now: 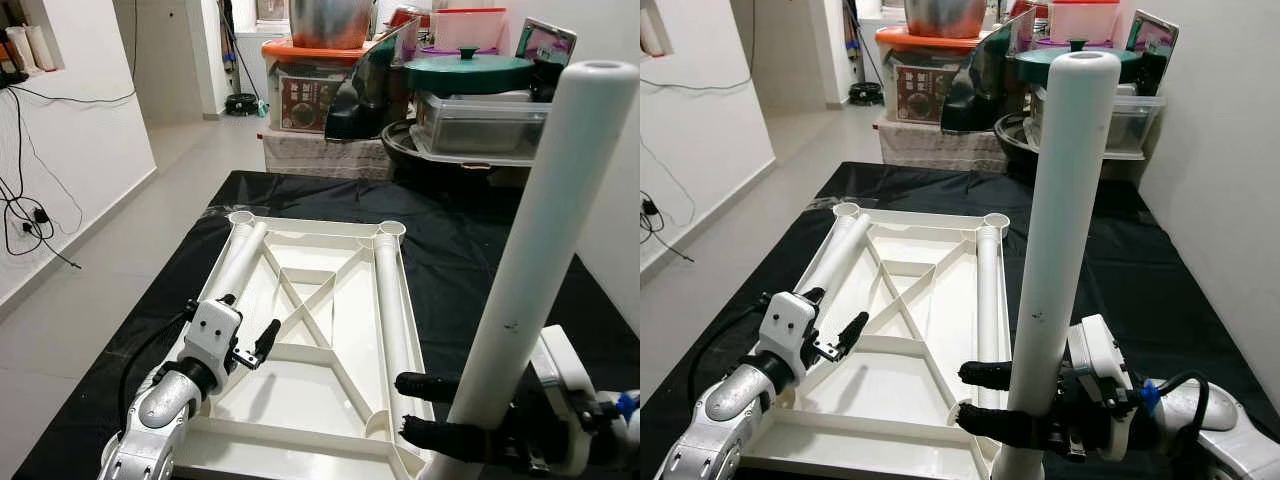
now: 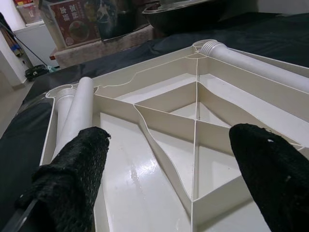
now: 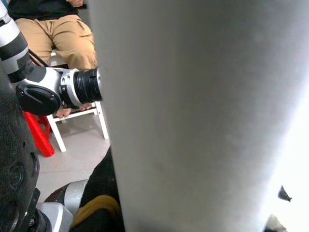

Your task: Building children table

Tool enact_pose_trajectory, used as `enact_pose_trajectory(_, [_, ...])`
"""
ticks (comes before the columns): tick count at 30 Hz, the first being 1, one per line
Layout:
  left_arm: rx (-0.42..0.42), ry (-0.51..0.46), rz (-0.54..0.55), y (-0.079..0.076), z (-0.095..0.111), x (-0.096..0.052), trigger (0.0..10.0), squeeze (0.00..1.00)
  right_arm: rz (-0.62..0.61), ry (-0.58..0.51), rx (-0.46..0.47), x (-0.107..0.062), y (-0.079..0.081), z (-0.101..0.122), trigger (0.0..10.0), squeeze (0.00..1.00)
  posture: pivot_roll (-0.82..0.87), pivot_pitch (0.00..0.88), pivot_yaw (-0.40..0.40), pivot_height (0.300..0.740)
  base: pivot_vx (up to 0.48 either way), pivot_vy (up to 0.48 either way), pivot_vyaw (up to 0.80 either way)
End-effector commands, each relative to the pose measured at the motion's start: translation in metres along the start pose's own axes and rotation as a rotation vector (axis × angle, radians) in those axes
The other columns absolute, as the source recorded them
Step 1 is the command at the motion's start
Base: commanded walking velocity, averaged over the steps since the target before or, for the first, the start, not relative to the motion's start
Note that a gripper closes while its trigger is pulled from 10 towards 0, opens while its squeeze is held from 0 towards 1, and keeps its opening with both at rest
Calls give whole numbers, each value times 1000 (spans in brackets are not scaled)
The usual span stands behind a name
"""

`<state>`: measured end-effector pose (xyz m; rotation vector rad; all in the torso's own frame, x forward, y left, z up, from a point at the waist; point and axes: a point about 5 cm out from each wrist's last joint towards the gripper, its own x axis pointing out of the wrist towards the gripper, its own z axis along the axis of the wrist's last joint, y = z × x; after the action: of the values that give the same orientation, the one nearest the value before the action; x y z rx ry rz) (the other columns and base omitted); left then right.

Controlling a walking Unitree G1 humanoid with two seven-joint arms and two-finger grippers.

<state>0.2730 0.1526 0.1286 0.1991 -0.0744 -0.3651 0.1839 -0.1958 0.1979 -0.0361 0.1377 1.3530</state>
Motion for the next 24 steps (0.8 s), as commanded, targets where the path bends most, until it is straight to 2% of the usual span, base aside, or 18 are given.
enact_pose_trajectory(1, [11, 10, -5, -2, -3, 0, 10000, 0, -37, 42, 148, 7, 0, -32, 0, 0, 26, 0, -29, 740, 0, 0, 0])
enact_pose_trajectory(7, [15, 12, 10, 0, -4, -1, 10000, 0, -184, -29, 79, 22, -17, -33, 0, 0, 29, 0, -30, 740, 0, 0, 0])
enact_pose_trajectory(10, [16, 12, 10, 0, -4, -1, 10000, 0, -190, -47, 78, 28, -19, -33, 0, 0, 32, 0, -31, 740, 0, 0, 0])
enact_pose_trajectory(17, [24, 11, 13, 1, -3, -1, 10000, 0, -156, -24, 92, 39, -14, -43, 0, 0, 37, 0, -37, 740, 0, 0, 0])
enact_pose_trajectory(24, [26, 11, 15, 0, -4, -1, 10000, 0, -200, -18, 57, 45, -23, -46, 0, 0, 36, 0, -39, 740, 0, 0, 0])
